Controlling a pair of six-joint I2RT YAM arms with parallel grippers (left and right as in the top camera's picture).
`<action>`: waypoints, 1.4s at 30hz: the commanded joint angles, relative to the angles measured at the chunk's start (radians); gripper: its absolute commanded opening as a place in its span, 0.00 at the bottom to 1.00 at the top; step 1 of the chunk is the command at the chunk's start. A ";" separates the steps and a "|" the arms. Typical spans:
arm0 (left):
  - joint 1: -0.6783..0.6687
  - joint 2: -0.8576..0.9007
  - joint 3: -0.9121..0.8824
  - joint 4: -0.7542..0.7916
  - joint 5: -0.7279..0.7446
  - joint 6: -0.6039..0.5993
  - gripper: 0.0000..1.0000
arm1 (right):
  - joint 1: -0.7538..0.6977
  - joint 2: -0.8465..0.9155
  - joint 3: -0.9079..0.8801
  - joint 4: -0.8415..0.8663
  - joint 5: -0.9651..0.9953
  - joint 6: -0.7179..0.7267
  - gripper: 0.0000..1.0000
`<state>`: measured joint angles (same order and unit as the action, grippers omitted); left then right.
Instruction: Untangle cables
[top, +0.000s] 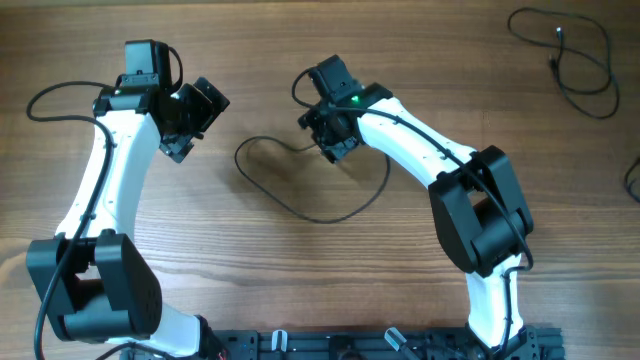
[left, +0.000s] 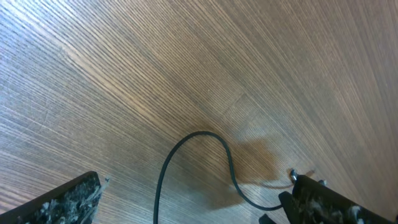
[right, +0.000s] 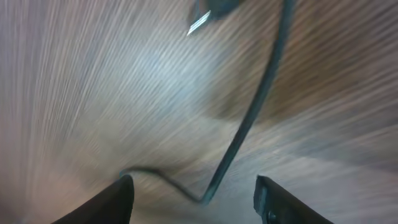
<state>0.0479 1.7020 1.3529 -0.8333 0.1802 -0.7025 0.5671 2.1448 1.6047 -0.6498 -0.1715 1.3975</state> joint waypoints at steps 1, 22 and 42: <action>0.002 0.006 0.001 0.000 -0.014 -0.009 1.00 | -0.002 0.025 -0.054 0.039 0.131 0.071 0.49; 0.002 0.006 0.001 0.000 -0.014 -0.009 1.00 | -0.138 -0.442 -0.204 -0.567 0.275 -0.511 0.44; 0.002 0.006 0.001 0.000 -0.014 -0.009 1.00 | -0.033 -0.282 -0.663 0.154 0.212 -1.175 0.43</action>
<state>0.0479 1.7020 1.3529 -0.8330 0.1768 -0.7025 0.4744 1.7817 0.9573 -0.4706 0.0555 0.2630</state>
